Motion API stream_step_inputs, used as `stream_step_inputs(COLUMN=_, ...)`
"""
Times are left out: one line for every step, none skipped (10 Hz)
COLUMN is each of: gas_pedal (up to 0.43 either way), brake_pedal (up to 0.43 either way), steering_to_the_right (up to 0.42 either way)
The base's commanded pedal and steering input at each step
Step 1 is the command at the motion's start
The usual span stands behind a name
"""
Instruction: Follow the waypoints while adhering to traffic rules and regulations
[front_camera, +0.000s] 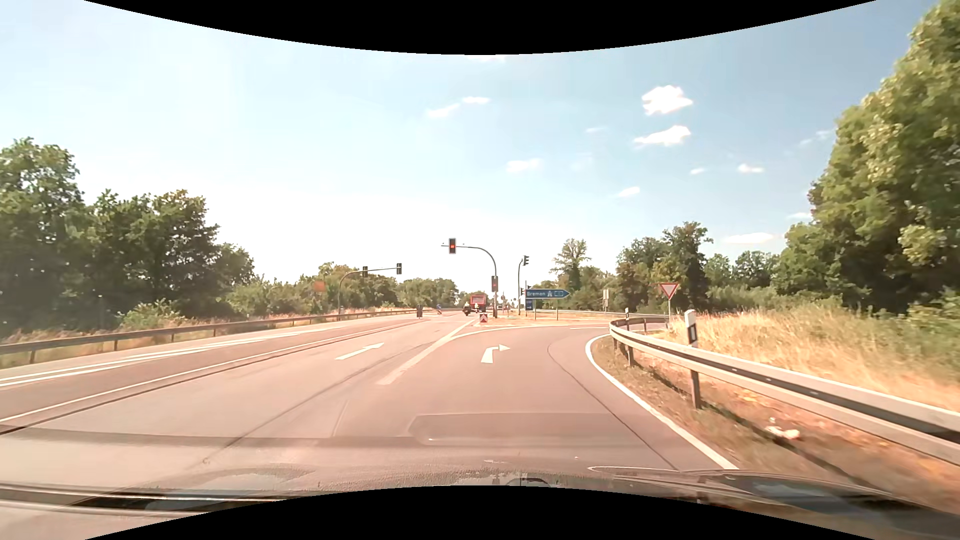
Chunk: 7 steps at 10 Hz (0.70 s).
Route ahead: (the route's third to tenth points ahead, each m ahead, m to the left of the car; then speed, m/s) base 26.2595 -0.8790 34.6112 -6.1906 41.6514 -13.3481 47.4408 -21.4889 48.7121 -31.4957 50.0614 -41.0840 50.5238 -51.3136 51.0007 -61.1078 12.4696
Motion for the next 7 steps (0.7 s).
stream_step_inputs(gas_pedal=0.079, brake_pedal=0.000, steering_to_the_right=0.043)
stream_step_inputs(gas_pedal=0.079, brake_pedal=0.000, steering_to_the_right=0.048)
stream_step_inputs(gas_pedal=0.079, brake_pedal=0.000, steering_to_the_right=0.053)
stream_step_inputs(gas_pedal=0.079, brake_pedal=0.000, steering_to_the_right=0.059)
stream_step_inputs(gas_pedal=0.087, brake_pedal=0.000, steering_to_the_right=0.064)
stream_step_inputs(gas_pedal=0.087, brake_pedal=0.000, steering_to_the_right=0.070)
stream_step_inputs(gas_pedal=0.110, brake_pedal=0.000, steering_to_the_right=0.078)
